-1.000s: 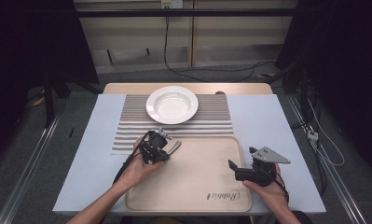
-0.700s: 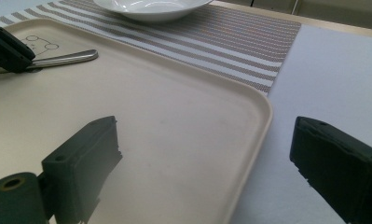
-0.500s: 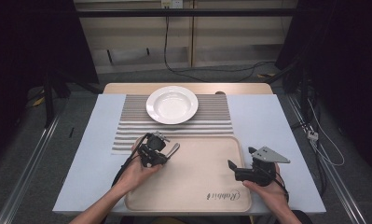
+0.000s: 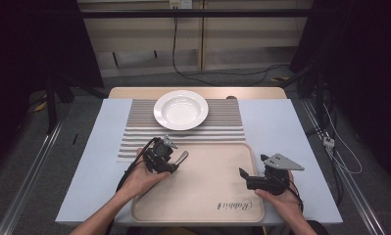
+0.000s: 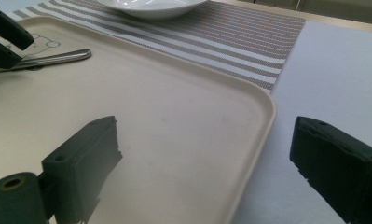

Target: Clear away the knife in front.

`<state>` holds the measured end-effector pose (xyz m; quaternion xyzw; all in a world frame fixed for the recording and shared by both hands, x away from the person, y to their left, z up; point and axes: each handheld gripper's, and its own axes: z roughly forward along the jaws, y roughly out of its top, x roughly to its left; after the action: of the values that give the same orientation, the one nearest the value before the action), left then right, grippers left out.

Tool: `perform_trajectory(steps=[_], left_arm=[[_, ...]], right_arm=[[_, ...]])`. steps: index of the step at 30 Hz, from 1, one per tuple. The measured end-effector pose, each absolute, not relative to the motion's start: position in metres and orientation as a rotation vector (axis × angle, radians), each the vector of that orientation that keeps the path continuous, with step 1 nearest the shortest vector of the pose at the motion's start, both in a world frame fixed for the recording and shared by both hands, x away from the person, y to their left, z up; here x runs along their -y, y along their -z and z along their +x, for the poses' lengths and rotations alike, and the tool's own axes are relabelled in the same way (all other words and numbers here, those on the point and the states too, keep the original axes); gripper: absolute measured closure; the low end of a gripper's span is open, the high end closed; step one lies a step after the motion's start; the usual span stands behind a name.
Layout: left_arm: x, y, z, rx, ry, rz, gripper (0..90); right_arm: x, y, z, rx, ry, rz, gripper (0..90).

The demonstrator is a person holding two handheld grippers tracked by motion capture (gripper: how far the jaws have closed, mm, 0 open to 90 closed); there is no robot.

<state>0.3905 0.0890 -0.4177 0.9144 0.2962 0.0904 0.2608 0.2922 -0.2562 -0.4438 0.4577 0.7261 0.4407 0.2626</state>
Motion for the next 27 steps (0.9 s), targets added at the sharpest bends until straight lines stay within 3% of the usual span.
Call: perform_trajectory(steps=[7, 11, 15, 23, 27], left_arm=[[-0.082, 0.419, 0.391, -0.744, -0.211, 2.402, 28.5], [-0.08, 0.417, 0.387, -0.706, -0.218, 2.374, 29.8], [-0.076, 0.416, 0.38, -0.61, -0.201, 2.373, 54.7], [-0.063, 0.426, 0.376, -0.573, -0.231, 2.474, 86.1], [-0.067, 0.433, 0.385, -0.632, -0.249, 2.48, 88.7]], right_arm=[[0.256, 0.443, 0.292, -1.968, -1.194, 1.234, 8.1], [0.255, 0.444, 0.292, -1.971, -1.183, 1.227, 8.2], [0.254, 0.443, 0.292, -1.969, -1.18, 1.227, 8.2], [0.254, 0.443, 0.292, -1.969, -1.186, 1.227, 8.0], [0.254, 0.443, 0.292, -1.97, -1.185, 1.225, 8.1]])
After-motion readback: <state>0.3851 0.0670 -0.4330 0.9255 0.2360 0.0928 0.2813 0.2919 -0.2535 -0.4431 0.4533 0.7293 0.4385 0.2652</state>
